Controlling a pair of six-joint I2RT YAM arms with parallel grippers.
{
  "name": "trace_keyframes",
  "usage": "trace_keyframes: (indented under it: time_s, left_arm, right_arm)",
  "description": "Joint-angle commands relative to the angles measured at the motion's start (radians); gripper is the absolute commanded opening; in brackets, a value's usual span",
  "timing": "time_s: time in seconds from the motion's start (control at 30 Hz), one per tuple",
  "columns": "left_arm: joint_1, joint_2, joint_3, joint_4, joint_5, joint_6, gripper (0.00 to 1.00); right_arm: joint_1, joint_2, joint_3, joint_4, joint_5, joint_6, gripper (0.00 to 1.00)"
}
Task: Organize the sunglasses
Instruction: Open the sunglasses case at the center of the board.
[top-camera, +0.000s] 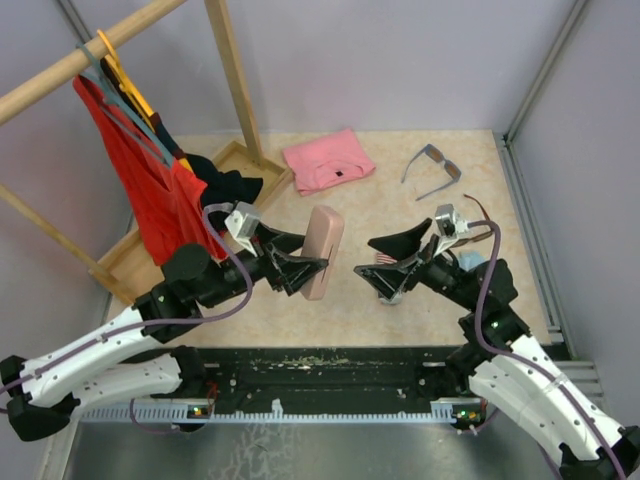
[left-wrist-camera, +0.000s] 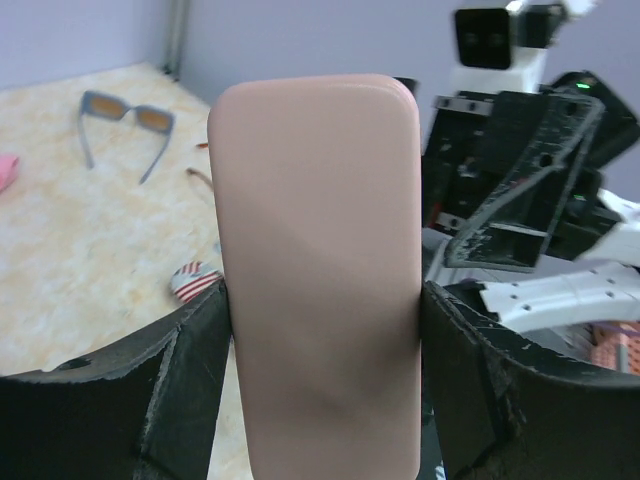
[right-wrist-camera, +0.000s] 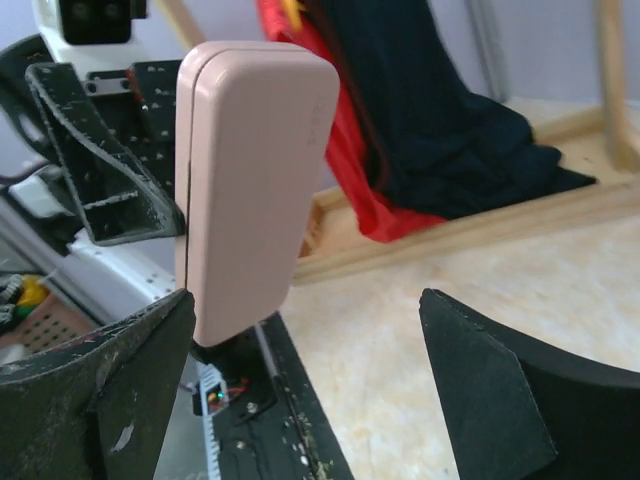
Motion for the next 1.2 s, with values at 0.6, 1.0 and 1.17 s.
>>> trace_keyframes:
  time_s: [0.6, 1.0, 1.17]
  left_arm:
    - [0.004, 0.033, 0.046, 0.536, 0.531, 0.049, 0.0]
    - [0.003, 0.05, 0.061, 0.55, 0.584, 0.049, 0.0]
    - [0.003, 0.054, 0.062, 0.541, 0.552, 0.058, 0.0]
  right_arm:
    - [0.265, 0.169, 0.114, 0.6, -0.217, -0.01, 0.99]
    - [0.318, 0.139, 0.116, 0.501, -0.106, -0.143, 0.99]
    - [0.328, 0.14, 0.121, 0.489, -0.109, -0.154, 0.99]
